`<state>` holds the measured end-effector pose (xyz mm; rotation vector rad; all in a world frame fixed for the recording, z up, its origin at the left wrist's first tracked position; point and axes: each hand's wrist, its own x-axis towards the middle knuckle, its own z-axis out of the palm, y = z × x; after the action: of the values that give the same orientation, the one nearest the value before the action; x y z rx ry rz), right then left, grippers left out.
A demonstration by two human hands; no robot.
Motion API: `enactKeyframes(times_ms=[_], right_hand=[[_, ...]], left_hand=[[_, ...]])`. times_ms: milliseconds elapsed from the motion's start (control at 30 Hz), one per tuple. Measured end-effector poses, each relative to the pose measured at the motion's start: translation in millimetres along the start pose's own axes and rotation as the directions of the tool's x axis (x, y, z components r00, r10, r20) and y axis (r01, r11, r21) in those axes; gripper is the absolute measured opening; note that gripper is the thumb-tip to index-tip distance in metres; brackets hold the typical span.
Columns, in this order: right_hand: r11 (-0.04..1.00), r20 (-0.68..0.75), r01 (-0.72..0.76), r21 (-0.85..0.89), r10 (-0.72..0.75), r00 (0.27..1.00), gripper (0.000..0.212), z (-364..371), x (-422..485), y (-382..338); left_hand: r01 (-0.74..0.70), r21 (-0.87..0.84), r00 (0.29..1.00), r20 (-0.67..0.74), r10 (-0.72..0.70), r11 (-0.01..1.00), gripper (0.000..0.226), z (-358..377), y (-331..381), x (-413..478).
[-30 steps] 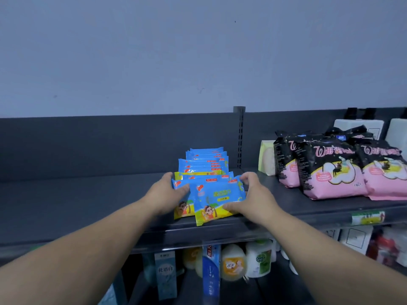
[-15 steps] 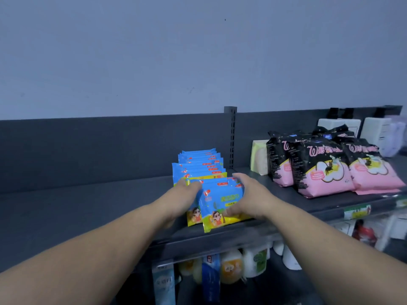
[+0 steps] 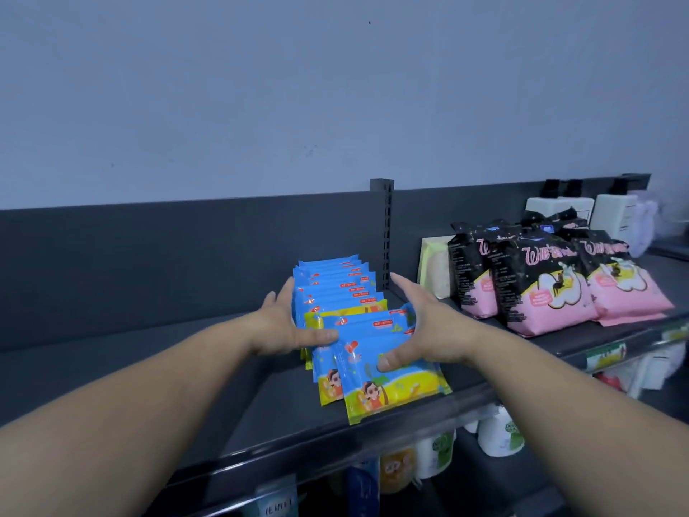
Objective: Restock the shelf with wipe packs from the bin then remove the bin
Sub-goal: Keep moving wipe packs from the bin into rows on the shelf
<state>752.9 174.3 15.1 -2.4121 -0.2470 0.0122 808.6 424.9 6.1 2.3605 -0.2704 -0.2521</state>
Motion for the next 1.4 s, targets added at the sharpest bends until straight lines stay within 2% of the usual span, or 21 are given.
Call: enactKeyframes(times_ms=[100,167,233,367,733,800,867,967,1067,1200,1300,1400], right_hand=[[0.997,0.049,0.023,-0.08,-0.019,0.999,0.139,-4,7,-1],[0.994,0.066,0.027,-0.109,-0.02,0.998,0.138,-4,10,-1],[0.992,0.069,0.02,-0.127,-0.011,0.998,0.138,-8,14,3],[0.982,0.066,-0.008,-0.189,0.021,0.998,0.139,-24,15,11],[0.997,-0.035,-0.046,-0.068,0.044,0.998,0.13,-31,1,33],[0.998,-0.061,-0.044,-0.055,0.04,0.997,0.129,-29,-3,33],[0.999,-0.104,-0.046,-0.027,0.043,0.994,0.128,-29,-10,33],[0.998,-0.2,-0.058,-0.008,0.055,0.978,0.123,-32,-28,32],[0.991,-0.297,-0.094,-0.099,0.061,0.953,0.112,-36,-53,35],[0.944,-0.454,-0.245,-0.219,0.124,0.882,0.09,-38,-100,49],[0.824,-0.559,-0.434,-0.364,0.18,0.809,0.075,-40,-143,64],[0.724,-0.622,-0.568,-0.391,0.246,0.743,0.068,-42,-187,80]], left_hand=[[0.003,0.05,0.991,0.13,-0.01,0.999,0.146,-4,2,6],[0.01,0.024,0.989,0.148,-0.014,1.0,0.133,-2,5,9],[-0.006,0.026,0.992,0.127,0.003,1.0,0.131,2,10,11],[-0.038,0.047,0.996,0.087,0.034,0.998,0.168,21,17,23],[-0.036,0.073,0.999,-0.004,0.036,0.997,0.171,38,30,32],[-0.043,0.071,0.998,-0.043,0.046,0.997,0.167,35,33,28],[-0.072,0.086,0.991,-0.108,0.081,0.994,0.154,35,42,19],[-0.165,0.147,0.962,-0.192,0.192,0.975,0.12,41,61,5],[-0.281,0.273,0.927,-0.171,0.333,0.92,0.109,58,83,-5],[-0.424,0.418,0.862,-0.088,0.5,0.804,0.102,100,116,-19],[-0.525,0.452,0.795,-0.042,0.605,0.721,0.094,136,139,-36],[-0.587,0.467,0.749,0.003,0.663,0.661,0.089,175,157,-53]])
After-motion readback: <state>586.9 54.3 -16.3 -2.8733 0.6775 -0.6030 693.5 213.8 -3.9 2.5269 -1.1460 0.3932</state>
